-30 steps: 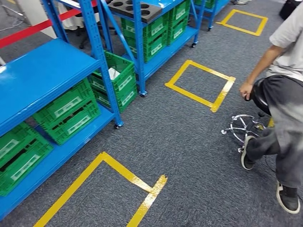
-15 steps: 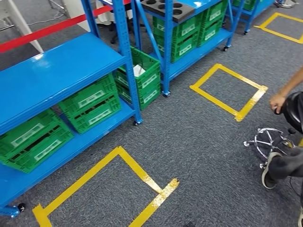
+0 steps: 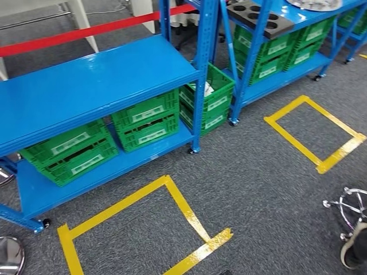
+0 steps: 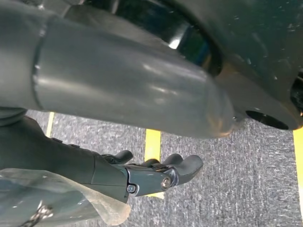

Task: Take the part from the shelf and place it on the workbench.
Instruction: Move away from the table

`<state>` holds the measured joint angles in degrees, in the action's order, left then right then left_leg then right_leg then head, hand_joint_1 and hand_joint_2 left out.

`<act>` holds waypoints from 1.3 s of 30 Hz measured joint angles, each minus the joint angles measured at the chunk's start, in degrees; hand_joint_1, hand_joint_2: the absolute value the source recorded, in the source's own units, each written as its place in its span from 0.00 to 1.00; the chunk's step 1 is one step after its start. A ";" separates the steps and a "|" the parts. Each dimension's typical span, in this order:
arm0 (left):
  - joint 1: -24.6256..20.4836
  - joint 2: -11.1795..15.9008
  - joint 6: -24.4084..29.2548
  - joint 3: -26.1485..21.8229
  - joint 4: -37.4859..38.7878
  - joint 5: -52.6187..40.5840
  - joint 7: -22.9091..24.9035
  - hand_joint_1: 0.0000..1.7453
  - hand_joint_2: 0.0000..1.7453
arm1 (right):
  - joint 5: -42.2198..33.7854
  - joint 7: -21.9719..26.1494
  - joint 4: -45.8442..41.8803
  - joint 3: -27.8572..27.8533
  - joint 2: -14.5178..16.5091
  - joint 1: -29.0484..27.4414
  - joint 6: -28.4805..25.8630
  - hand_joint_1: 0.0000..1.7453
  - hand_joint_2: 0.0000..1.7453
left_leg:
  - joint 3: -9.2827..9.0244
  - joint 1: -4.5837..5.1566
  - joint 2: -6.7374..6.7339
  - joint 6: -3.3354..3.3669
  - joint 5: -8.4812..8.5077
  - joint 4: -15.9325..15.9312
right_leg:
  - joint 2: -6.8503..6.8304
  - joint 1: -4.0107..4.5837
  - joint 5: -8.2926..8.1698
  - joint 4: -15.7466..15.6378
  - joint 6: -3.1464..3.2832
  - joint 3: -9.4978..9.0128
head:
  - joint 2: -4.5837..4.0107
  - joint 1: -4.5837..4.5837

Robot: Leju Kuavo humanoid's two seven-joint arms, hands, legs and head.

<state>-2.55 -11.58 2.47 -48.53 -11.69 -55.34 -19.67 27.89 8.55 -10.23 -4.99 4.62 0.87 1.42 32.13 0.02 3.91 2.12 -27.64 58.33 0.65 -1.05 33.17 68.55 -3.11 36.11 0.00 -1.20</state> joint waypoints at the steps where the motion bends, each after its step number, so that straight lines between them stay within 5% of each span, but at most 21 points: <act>1: -0.02 -0.01 0.00 0.01 0.00 0.00 0.01 0.00 0.00 | 0.01 -0.09 0.03 -0.02 -0.02 -0.04 0.01 0.00 0.00 | -0.05 0.01 0.75 -0.26 -0.16 0.14 | 1.55 -0.19 -2.02 -3.77 0.00 -1.36 | 0.00 -0.01; 4: -0.14 0.02 -0.29 0.02 0.01 0.06 -0.03 0.00 0.00 | 0.17 -1.03 0.15 -0.03 -0.05 0.05 0.01 0.00 0.00 | 0.51 -0.06 2.67 -1.24 -0.29 0.60 | 4.86 -0.57 -3.47 -9.44 0.41 -3.99 | 0.00 0.10; 6: -0.01 0.06 -0.71 0.02 0.03 0.14 -0.26 0.00 0.00 | 0.28 -1.64 0.15 -0.05 -0.08 0.12 0.01 0.00 0.00 | 0.83 -0.28 3.50 -1.88 -0.18 0.64 | 3.69 -0.50 -3.52 -9.72 1.03 -4.34 | 0.00 0.09; 8: 0.02 0.08 -1.03 0.02 0.04 0.15 -0.75 0.00 0.00 | 0.30 -1.86 0.15 -0.09 -0.12 0.05 0.03 0.00 0.00 | 1.74 -0.16 1.47 -2.45 -1.41 2.66 | 2.10 -0.56 -3.51 -9.96 1.79 -4.68 | 0.00 0.35; 10: -0.23 0.06 -1.34 0.02 0.04 0.21 -1.43 0.00 0.00 | 0.28 -1.93 0.15 -0.12 -0.14 -0.07 0.07 0.00 0.00 | 4.72 -0.09 -1.78 -2.95 -4.59 8.95 | 0.18 -0.43 -3.29 -10.08 2.42 -4.99 | 0.00 0.68; 12: -0.35 0.07 -1.82 0.02 0.04 0.45 -2.35 0.00 0.00 | 0.28 -1.99 0.15 -0.13 -0.14 -0.19 0.12 0.00 0.00 | 8.08 -0.26 -2.91 -3.22 -7.08 15.73 | -1.81 -0.24 -3.01 -10.08 2.68 -5.18 | 0.00 0.72; 13: -0.27 0.08 -2.08 0.01 0.04 0.61 -2.82 0.00 0.00 | 0.28 -2.01 0.15 -0.13 -0.14 -0.19 0.14 0.00 0.00 | 8.62 -0.31 -3.03 -3.23 -6.84 16.74 | -2.69 -0.18 -2.87 -10.08 2.70 -5.30 | 0.00 0.72; 15: -0.08 0.10 -2.42 0.00 0.04 0.84 -3.48 0.00 0.00 | 0.25 -2.01 0.15 -0.15 -0.14 -0.07 0.16 0.00 0.00 | 6.45 -0.28 -3.61 -2.93 -3.47 12.32 | -4.18 -0.11 -2.57 -10.08 2.60 -5.72 | 0.00 0.73; 17: -0.12 0.10 -2.56 -0.01 0.04 0.89 -3.92 0.00 0.00 | 0.13 -2.01 0.15 -0.16 -0.14 0.02 0.25 0.00 0.00 | 2.60 0.22 -5.88 -2.17 -0.44 4.64 | -5.46 0.07 -2.11 -10.06 2.22 -6.21 | 0.00 0.77; 19: -0.27 0.10 -2.62 -0.01 0.04 0.87 -4.22 0.00 0.00 | 0.03 -2.03 0.15 -0.21 -0.14 0.09 0.34 0.00 0.00 | 0.95 0.77 -7.38 -1.51 -0.11 1.14 | -6.70 0.31 -1.70 -10.10 1.62 -6.45 | 0.00 0.72; 21: -0.10 0.11 -2.59 -0.01 0.04 0.84 -4.31 0.00 0.00 | 0.00 -2.05 0.12 -0.26 -0.14 0.31 0.35 0.00 0.00 | 0.92 0.75 -6.53 -0.97 -0.15 0.71 | -7.63 0.36 -1.47 -10.31 1.05 -6.84 | 0.00 0.63; 24: 0.13 0.09 -2.54 -0.01 0.04 0.83 -4.40 0.00 0.00 | 0.01 -2.03 0.05 -0.29 -0.14 0.56 0.37 0.00 0.00 | 0.42 0.11 -4.90 -0.06 0.42 -0.27 | -3.92 0.18 1.07 -6.73 0.39 -5.47 | 0.00 0.18; 26: -0.05 0.02 -2.51 -0.01 0.04 0.83 -4.46 0.00 0.00 | 0.00 -2.04 0.06 -0.31 -0.14 0.44 0.37 0.00 0.00 | 0.42 0.00 -3.66 0.24 0.47 -0.33 | -1.26 0.12 4.44 0.86 0.16 -1.58 | 0.00 -0.07; 28: -0.09 -0.03 -2.51 -0.01 0.04 0.83 -4.48 0.00 0.00 | 0.00 -2.09 0.07 -0.32 -0.14 0.22 0.43 0.00 0.00 | 0.33 -0.03 -2.13 0.30 0.40 -0.30 | -0.77 0.06 5.15 5.84 -0.07 1.66 | 0.00 -0.10; 30: -0.05 -0.03 -2.51 -0.01 0.05 0.83 -4.48 0.00 0.00 | 0.00 -2.11 0.07 -0.33 -0.15 0.02 0.48 0.00 0.00 | 0.13 -0.16 -0.45 0.09 0.23 -0.15 | -0.40 -0.14 1.40 2.38 -0.24 1.08 | 0.00 -0.11; 33: -0.16 -0.03 -2.48 -0.01 0.05 0.83 -4.45 0.00 0.00 | 0.00 -2.10 0.11 -0.36 -0.18 -0.06 0.50 0.00 0.00 | 0.35 -0.27 1.77 -0.88 -0.28 0.58 | 3.48 -0.82 -3.49 -7.94 -0.25 -3.02 | 0.00 -0.13; 34: -0.18 -0.02 -2.36 -0.01 0.05 0.81 -4.32 0.00 0.00 | -0.03 -2.11 0.13 -0.36 -0.18 -0.02 0.51 0.00 0.00 | 0.56 -0.28 2.34 -1.25 -0.31 0.73 | 4.45 -0.90 -3.58 -9.16 -0.07 -3.66 | 0.00 -0.12; 36: -0.09 -0.02 -2.02 -0.01 0.06 0.78 -3.73 0.00 0.00 | -0.45 -2.09 0.15 -0.45 -0.18 0.04 0.60 0.00 0.00 | 0.84 -0.45 3.26 -1.88 -0.17 0.69 | 4.07 -0.78 -3.44 -9.34 0.66 -4.09 | 0.00 -0.07; 39: -0.03 0.01 -2.09 -0.01 0.07 0.76 -2.64 0.00 0.00 | -1.74 -2.04 0.15 -1.12 -0.18 0.04 0.72 0.00 0.00 | 2.14 -0.41 0.15 -2.72 -1.97 3.62 | 2.47 -0.81 -3.64 -9.83 1.89 -4.60 | 0.00 0.24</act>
<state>-2.59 -11.57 0.38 -48.54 -11.63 -54.58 -22.31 26.15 6.51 -10.08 -6.12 4.44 0.90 2.14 34.27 -0.39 4.05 -0.60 -29.61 61.95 3.12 -1.86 29.53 58.72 -1.22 31.51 0.00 -0.95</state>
